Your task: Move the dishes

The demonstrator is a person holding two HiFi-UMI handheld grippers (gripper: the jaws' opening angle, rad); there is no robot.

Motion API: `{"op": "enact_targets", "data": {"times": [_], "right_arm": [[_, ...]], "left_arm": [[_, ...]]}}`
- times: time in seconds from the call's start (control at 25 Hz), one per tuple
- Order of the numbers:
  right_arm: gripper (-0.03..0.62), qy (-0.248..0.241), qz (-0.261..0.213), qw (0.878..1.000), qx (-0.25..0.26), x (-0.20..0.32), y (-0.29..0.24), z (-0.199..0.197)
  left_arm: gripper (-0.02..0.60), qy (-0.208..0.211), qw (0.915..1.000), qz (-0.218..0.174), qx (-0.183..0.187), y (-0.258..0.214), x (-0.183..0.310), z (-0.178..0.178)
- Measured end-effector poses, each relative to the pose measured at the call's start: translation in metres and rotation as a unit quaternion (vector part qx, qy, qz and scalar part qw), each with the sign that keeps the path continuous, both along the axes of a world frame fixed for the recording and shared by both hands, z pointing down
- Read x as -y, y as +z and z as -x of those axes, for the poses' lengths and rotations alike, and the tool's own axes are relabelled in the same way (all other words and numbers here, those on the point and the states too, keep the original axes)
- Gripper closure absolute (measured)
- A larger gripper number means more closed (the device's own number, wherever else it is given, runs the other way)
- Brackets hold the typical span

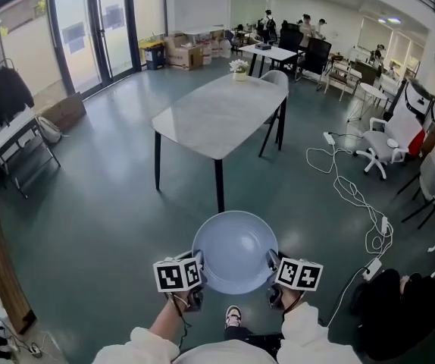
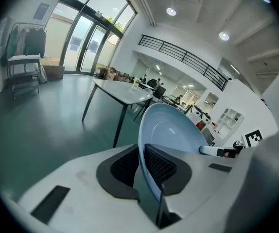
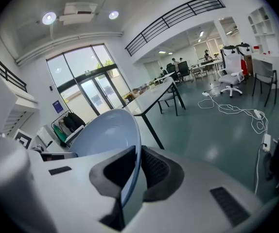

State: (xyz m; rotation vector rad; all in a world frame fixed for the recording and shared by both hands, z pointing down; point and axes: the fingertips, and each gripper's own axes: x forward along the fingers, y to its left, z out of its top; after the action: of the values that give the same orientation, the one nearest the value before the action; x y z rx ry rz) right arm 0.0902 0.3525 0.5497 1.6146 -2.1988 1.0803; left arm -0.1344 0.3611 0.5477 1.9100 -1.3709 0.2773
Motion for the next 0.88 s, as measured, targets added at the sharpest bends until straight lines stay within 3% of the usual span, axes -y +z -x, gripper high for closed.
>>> {"op": "enact_targets", "data": {"times": [0.48,0.88], "right_arm": [[0.508,-0.002,-0.009,1.000,0.002,0.105,-0.012,-0.056],[0.510,0.009,-0.004,1.000,0.021,0.156,0.000,-0.090]], "left_arm": [[0.554,0.004,1.0000,-0.004,0.005,-0.011,0.107,-0.057],[0.551,0.019,0.9995,0.007,0.026,0.000,0.159,-0.091]]}}
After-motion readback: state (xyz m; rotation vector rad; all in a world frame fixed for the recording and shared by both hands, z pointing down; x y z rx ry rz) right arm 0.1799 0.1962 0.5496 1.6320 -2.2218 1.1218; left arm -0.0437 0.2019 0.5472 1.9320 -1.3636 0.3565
